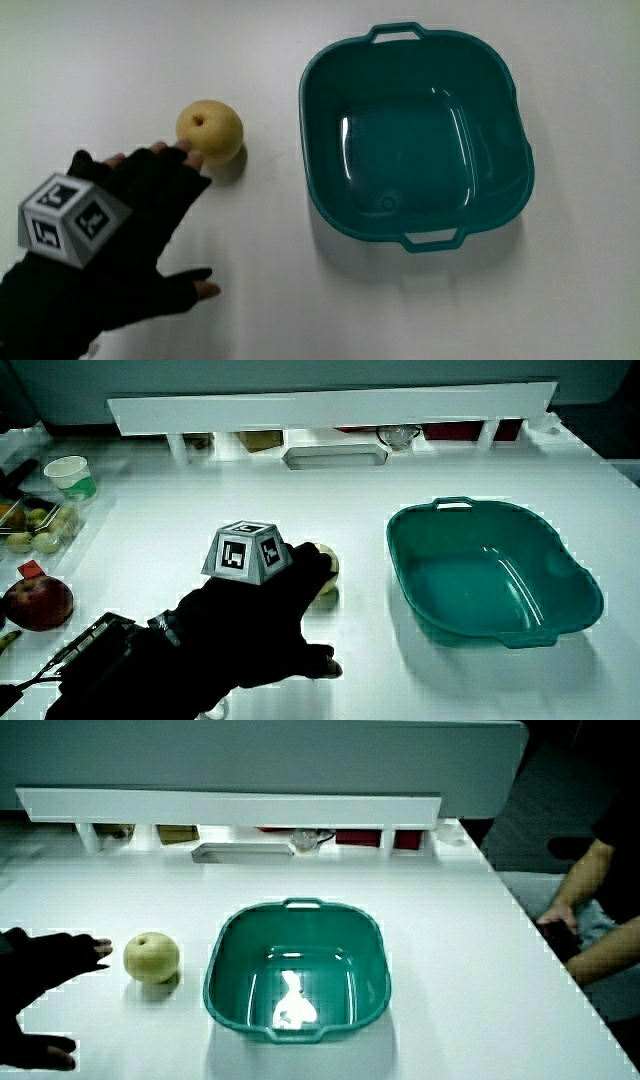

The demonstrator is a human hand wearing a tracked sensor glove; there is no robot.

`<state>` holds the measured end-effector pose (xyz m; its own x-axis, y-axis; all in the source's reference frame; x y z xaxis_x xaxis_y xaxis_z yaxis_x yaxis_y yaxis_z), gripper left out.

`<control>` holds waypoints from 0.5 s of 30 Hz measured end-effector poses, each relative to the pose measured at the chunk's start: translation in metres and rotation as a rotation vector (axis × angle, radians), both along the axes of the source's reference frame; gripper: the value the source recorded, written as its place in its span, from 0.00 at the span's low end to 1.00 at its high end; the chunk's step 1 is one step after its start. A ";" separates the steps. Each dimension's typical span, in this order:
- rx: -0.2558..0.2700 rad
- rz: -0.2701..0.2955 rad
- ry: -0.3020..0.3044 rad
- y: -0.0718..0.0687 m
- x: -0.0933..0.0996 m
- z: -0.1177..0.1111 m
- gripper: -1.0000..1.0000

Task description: Pick pear from desk

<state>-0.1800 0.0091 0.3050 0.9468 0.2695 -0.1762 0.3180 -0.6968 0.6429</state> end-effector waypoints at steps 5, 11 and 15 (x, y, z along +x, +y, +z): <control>0.013 -0.006 0.023 -0.027 -0.012 0.015 0.50; -0.119 -0.137 0.087 -0.055 -0.020 0.025 0.50; -0.108 -0.164 0.102 -0.073 -0.021 0.034 0.50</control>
